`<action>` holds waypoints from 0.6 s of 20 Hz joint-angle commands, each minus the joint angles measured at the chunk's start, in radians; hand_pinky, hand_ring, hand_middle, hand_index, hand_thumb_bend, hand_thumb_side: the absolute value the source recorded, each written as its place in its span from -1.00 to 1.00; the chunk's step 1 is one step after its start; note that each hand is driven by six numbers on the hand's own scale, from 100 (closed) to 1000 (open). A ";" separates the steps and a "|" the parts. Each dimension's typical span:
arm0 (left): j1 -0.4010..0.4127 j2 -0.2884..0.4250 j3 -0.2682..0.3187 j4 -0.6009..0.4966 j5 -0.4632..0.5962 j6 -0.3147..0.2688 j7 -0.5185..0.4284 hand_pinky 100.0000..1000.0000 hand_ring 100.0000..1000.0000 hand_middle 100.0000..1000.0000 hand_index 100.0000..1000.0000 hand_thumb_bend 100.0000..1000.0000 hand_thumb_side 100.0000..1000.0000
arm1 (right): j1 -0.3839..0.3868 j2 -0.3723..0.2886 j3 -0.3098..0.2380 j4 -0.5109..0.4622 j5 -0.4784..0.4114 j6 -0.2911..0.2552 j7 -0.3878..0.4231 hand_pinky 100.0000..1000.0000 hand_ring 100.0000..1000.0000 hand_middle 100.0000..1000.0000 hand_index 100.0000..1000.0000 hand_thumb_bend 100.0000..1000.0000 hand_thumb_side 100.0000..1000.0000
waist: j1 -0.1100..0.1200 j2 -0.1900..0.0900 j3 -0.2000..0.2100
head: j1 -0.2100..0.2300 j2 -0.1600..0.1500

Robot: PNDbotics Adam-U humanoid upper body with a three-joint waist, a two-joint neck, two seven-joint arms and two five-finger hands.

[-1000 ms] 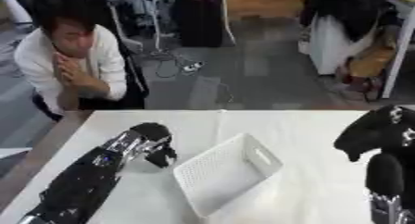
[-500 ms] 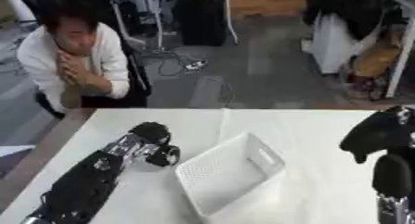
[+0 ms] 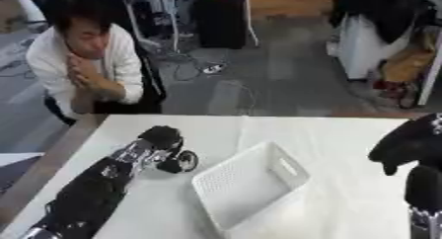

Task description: Pick up objects on the table and place them in the box.

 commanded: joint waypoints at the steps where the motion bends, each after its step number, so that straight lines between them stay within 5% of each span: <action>1: -0.026 0.039 -0.001 -0.021 0.015 -0.004 0.001 -1.00 -1.00 -1.00 -0.55 -1.00 0.20 | -0.008 0.004 -0.004 -0.015 -0.003 -0.001 -0.002 -0.85 -0.35 -0.22 -0.03 -0.94 0.13 | -0.002 -0.017 0.004 | 0.000 0.001; 12: -0.053 0.051 -0.034 -0.070 -0.112 -0.005 0.100 -1.00 -1.00 -1.00 -0.57 -1.00 0.14 | -0.003 0.007 -0.003 -0.018 0.001 -0.004 0.000 -0.84 -0.34 -0.21 -0.03 -0.95 0.13 | 0.011 -0.022 0.012 | -0.009 -0.004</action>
